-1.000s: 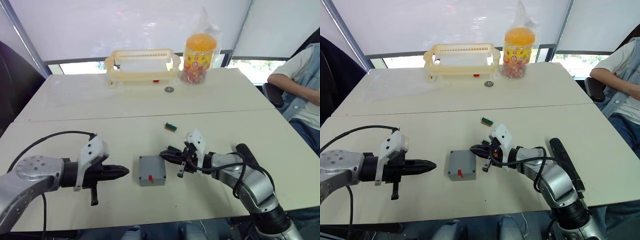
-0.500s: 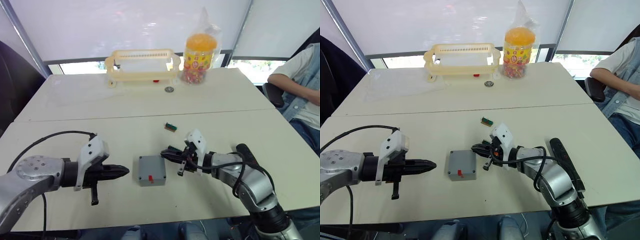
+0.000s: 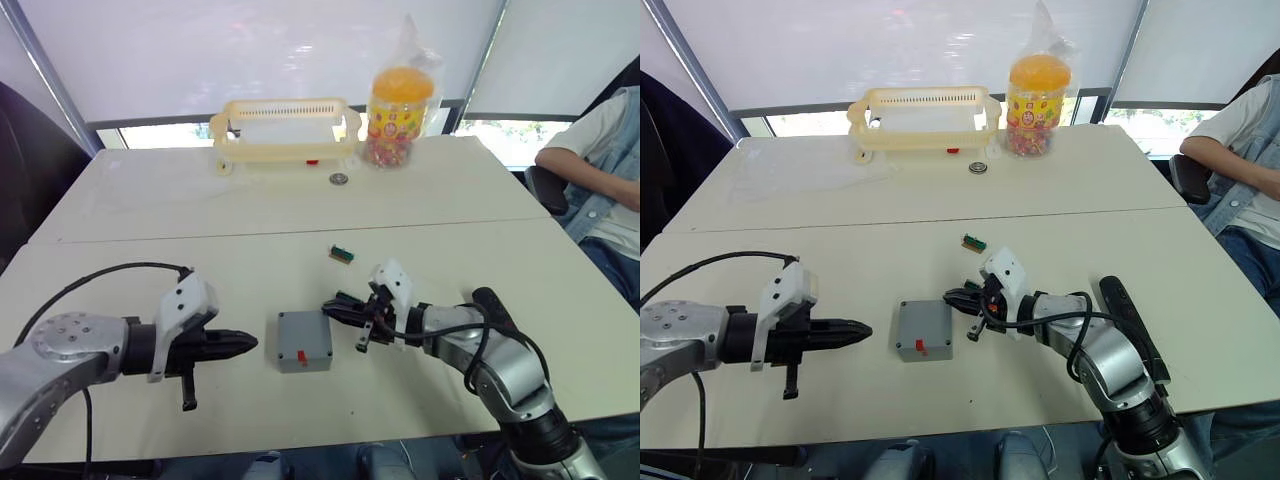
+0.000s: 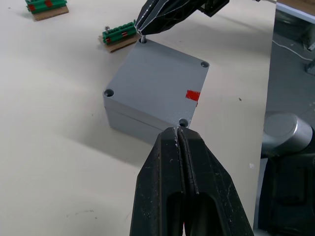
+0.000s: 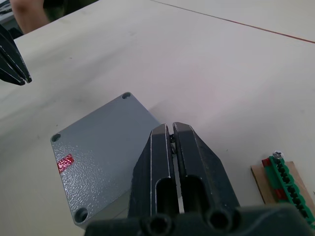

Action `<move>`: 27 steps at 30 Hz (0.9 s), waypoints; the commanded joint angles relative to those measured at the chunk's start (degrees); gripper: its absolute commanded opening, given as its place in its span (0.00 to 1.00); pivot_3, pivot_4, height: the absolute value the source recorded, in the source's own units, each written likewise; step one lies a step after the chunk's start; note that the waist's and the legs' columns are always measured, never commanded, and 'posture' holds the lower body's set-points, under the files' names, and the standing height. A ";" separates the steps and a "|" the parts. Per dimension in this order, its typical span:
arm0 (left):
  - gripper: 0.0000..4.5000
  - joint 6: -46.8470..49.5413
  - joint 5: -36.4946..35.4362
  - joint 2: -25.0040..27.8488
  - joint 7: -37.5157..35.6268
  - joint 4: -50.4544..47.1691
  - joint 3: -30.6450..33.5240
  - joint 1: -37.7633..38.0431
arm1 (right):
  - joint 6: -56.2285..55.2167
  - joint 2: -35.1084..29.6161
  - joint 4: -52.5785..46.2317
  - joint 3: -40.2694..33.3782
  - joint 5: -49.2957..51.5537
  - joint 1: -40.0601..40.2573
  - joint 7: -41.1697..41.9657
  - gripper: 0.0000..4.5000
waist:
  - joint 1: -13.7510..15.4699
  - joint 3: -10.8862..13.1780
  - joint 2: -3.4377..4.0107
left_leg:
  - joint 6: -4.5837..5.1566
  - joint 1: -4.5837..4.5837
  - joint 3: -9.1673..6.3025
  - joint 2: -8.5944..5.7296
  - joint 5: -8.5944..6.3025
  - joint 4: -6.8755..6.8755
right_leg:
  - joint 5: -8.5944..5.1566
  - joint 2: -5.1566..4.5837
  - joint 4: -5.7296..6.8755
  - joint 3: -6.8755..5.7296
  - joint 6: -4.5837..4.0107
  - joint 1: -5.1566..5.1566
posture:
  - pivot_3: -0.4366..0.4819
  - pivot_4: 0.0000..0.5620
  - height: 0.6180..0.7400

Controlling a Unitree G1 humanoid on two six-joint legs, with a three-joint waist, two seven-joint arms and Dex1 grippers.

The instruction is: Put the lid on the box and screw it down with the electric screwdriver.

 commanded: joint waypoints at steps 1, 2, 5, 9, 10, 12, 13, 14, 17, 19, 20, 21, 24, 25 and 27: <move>0.00 -1.42 0.55 -0.02 -0.17 -0.37 0.97 0.36 | -1.09 0.06 -0.64 0.19 -0.06 -0.08 0.29 0.01 | 0.00 0.00 0.00 | 0.00 0.00 0.00 0.00 0.00 0.00 | 0.00 0.00 0.00 0.00 0.00 0.00 | 0.48 0.27 1.00; 0.00 -1.47 0.65 -0.05 -0.21 -0.35 0.96 0.40 | -1.11 0.07 -0.61 0.29 -0.11 -0.08 0.37 0.01 | 0.00 0.00 0.00 | 0.00 0.00 0.00 0.00 0.00 0.00 | 0.00 0.00 0.00 0.00 0.00 0.00 | 0.48 0.27 1.00; 0.00 -1.66 0.92 -0.18 -0.32 -0.31 0.95 0.52 | -1.49 0.22 -0.22 0.79 -0.52 -0.07 0.33 0.01 | 0.00 0.00 0.00 | 0.00 0.00 0.00 0.00 0.00 0.00 | 0.00 0.00 0.00 0.00 0.00 0.00 | 0.48 0.27 1.00; 0.00 -2.25 1.24 -0.20 -0.45 -0.25 0.85 0.92 | -2.39 0.47 0.76 1.56 -1.47 -0.11 0.35 0.01 | 0.00 0.00 0.00 | 0.00 0.00 0.00 0.00 0.00 0.00 | 0.00 0.00 0.00 0.00 0.00 0.00 | 0.48 0.27 1.00; 0.00 -2.36 1.28 -0.18 -0.47 -0.23 0.84 0.98 | -2.54 0.54 0.92 1.64 -1.61 -0.15 0.39 0.01 | -0.01 0.00 0.00 | 0.00 0.00 0.00 0.00 0.00 -0.01 | 0.00 0.00 0.00 0.00 0.00 0.00 | 0.48 0.27 1.00; 0.00 -2.49 1.36 -0.21 -0.46 -0.29 0.92 1.21 | -2.73 0.71 1.02 1.55 -1.69 -0.28 0.39 0.01 | 0.00 0.00 0.00 | 0.00 0.00 0.00 0.00 0.00 -0.01 | 0.00 0.00 0.00 0.00 0.00 -0.01 | 0.48 0.27 1.00; 0.00 -2.57 1.44 -0.19 -0.49 -0.31 0.95 1.33 | -2.84 0.81 0.88 1.26 -1.62 -0.42 0.30 0.06 | 0.00 0.00 0.00 | 0.00 0.00 0.00 0.00 0.00 -0.01 | 0.00 0.00 0.00 0.00 0.00 -0.01 | 0.48 0.27 1.00; 0.00 -2.67 1.51 -0.16 -0.55 -0.30 0.98 1.45 | -2.92 0.90 0.77 1.07 -1.57 -0.51 0.20 0.13 | 0.00 0.00 0.00 | 0.00 0.00 0.00 0.00 0.00 -0.01 | 0.00 0.00 0.00 0.00 0.00 -0.01 | 0.48 0.27 1.00; 0.00 -2.79 1.52 -0.06 -0.59 -0.13 0.99 1.45 | -2.84 1.17 -0.22 -0.23 -0.40 -0.90 0.16 0.41 | 0.00 0.00 0.00 | 0.00 0.00 0.00 0.01 0.00 -0.02 | 0.00 0.00 -0.01 0.00 0.00 -0.01 | 0.48 0.27 1.00; 0.00 -2.80 1.37 0.06 -0.69 0.19 1.00 1.13 | -2.57 1.39 -1.31 -1.37 0.70 -1.28 0.05 0.67 | 0.00 0.00 0.00 | 0.00 0.00 0.00 0.00 0.00 -0.02 | 0.00 0.00 -0.01 0.00 0.00 -0.01 | 0.48 0.27 1.00; 0.00 -2.71 1.20 0.10 -0.79 0.60 1.04 0.70 | -2.28 1.33 -2.34 -2.18 1.62 -1.46 0.16 0.78 | 0.01 0.01 0.00 | 0.00 0.00 0.00 0.00 0.00 -0.02 | 0.00 0.00 -0.01 0.00 0.00 -0.01 | 0.48 0.27 1.00; 0.00 -2.63 1.03 0.08 -0.86 1.09 1.07 0.23 | -1.83 1.30 -3.34 -3.09 2.64 -1.54 0.20 0.89 | 0.02 0.01 0.00 | 0.00 -0.01 0.00 0.00 0.00 -0.02 | 0.00 0.00 -0.01 0.00 0.00 -0.01 | 0.48 0.27 1.00; 0.00 -2.66 1.22 0.45 -1.43 3.19 0.43 -2.05 | 0.56 0.29 -6.75 -6.14 6.63 -1.34 0.60 0.89 | 0.13 0.01 0.00 | 0.00 -0.02 -0.02 0.00 0.00 -0.02 | 0.00 0.00 -0.01 -0.01 0.00 -0.01 | 0.48 0.27 1.00; 0.00 -2.50 1.03 0.54 -1.70 4.00 0.24 -3.17 | 2.20 -0.12 -7.77 -7.52 8.62 -1.53 0.61 0.89 | 0.11 0.01 0.00 | 0.00 -0.02 -0.02 0.00 0.00 -0.02 | 0.00 0.00 -0.01 -0.02 0.00 -0.01 | 0.48 0.27 1.00; 0.00 -1.67 -0.24 -0.14 -1.60 5.73 -0.14 -6.31 | 6.28 -1.02 -9.00 -10.44 12.91 -2.38 0.40 0.89 | 0.10 0.02 -0.01 | 0.00 -0.01 -0.01 0.00 0.00 -0.02 | 0.00 0.00 -0.02 -0.01 0.00 -0.01 | 0.48 0.27 1.00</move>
